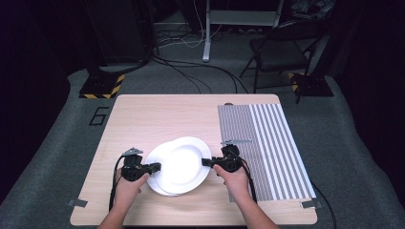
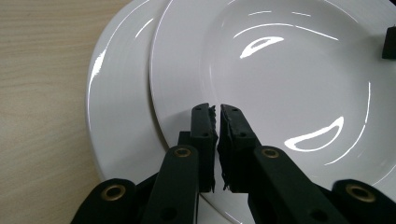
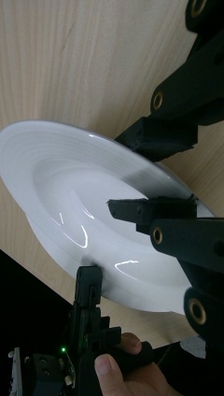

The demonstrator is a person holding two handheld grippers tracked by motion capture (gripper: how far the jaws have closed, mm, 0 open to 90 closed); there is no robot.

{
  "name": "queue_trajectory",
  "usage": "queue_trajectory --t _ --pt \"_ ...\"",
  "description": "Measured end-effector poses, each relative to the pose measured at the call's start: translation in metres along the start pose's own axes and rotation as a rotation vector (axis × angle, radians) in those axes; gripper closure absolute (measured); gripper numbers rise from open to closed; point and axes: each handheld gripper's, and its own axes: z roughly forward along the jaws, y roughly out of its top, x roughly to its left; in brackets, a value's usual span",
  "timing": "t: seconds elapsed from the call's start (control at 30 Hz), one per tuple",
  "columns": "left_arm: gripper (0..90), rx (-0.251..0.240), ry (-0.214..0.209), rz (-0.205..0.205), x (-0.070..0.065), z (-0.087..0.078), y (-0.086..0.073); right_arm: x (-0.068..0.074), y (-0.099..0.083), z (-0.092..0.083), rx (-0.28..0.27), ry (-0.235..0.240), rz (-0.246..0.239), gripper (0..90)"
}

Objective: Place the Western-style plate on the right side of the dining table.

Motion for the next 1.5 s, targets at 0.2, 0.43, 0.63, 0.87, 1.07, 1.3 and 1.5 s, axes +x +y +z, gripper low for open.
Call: queue_trajectory --t 0.2,0.43,0.63,0.87,1.07,1.3,1.5 --pt "73.6 -0.005 0.037 -0.018 0.005 -0.003 0.000 -0.001 0.001 -0.003 -0.012 -0.002 -0.012 71.2" --pt "69.5 -0.006 0.027 -0.011 0.003 0.000 -0.001 0.001 0.005 -0.010 -0.017 -0.026 -0.047 71.7" --pt "66.1 -0.004 0.013 -0.006 0.002 0.003 -0.001 0.001 0.006 -0.012 -0.015 -0.023 -0.056 72.2" --pt "60.1 0.001 -0.003 -0.018 0.002 0.006 0.000 0.001 0.006 -0.017 -0.020 -0.015 -0.057 73.3" --pt "56.5 0.007 -0.026 -0.035 0.004 0.010 0.002 0.001 0.004 -0.020 -0.028 -0.010 -0.057 73.6" --pt "52.7 0.016 -0.027 -0.043 0.001 0.013 0.001 0.000 0.002 -0.021 -0.034 -0.009 -0.046 73.6" --pt "50.8 0.031 -0.037 -0.049 -0.002 0.015 0.000 -0.002 0.001 -0.022 -0.035 -0.002 -0.032 73.4"
